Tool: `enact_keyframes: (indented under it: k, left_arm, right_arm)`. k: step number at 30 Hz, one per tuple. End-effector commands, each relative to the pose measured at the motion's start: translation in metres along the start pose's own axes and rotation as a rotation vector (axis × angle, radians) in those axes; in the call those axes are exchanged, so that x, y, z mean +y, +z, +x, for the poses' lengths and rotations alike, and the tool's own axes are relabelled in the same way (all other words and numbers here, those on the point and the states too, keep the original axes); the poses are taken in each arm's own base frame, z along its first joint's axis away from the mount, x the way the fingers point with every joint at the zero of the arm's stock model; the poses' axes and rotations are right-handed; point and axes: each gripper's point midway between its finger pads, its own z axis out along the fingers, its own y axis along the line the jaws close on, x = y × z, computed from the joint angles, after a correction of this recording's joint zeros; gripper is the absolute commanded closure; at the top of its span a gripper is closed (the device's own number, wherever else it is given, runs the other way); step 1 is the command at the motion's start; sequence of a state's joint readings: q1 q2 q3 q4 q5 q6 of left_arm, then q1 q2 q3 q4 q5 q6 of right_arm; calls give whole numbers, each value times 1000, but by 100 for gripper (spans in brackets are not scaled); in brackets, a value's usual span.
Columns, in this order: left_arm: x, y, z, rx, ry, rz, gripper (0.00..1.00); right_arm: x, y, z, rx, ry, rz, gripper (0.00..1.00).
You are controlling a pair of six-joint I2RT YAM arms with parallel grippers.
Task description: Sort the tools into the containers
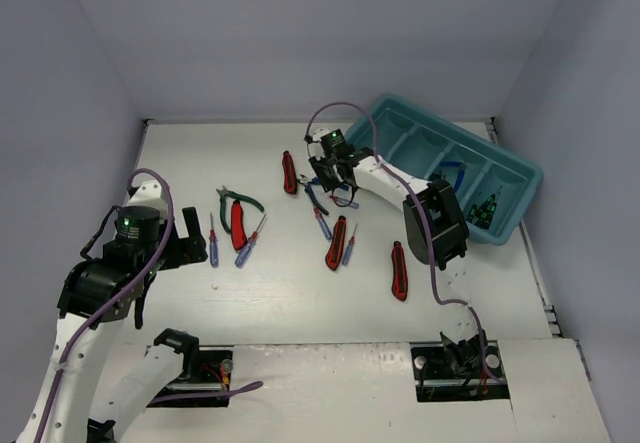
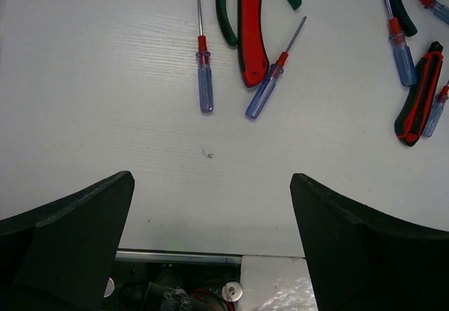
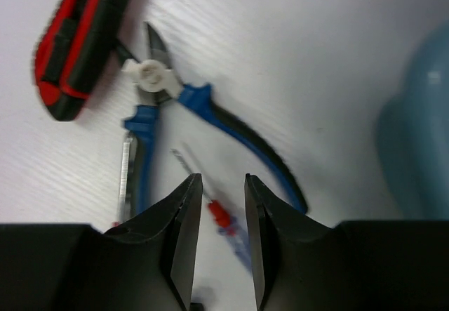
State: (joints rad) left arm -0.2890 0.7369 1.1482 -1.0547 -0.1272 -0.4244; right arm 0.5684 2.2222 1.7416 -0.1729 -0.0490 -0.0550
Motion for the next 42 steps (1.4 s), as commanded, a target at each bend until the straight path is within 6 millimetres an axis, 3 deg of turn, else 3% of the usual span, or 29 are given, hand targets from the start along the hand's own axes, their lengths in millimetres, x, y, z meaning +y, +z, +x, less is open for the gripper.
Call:
enact_keyframes:
  k: [1,7,18,26,34,36,42]
  left_arm:
    - [-4,-1,-6,-24,-12,17,8]
    - [-4,-1,-6,-25,-13,16,8]
    - [-4,2,-8,-16,-10,12,8]
    - [-5,3,-6,-8,-6,11,8]
    - [-4,-1,-6,-25,-11,16,8]
    - [-4,-2,-6,-25,-12,20,8]
    - [-5,-1,-4,-21,-19,27,8]
  right_arm:
    - [-38,-39,-48,-122,-65,30,70]
    - [-53,-19,-29,-68,-114,-1,69]
    - [-27,0,1,-1,-130,-128,69]
    - [-24,14,12,34,-146,-89,67]
    - [-14,11,22,60,-161,-64,67]
    - [-5,7,30,76,-154,-74,69]
    - [29,-11,27,61,-146,-98,69]
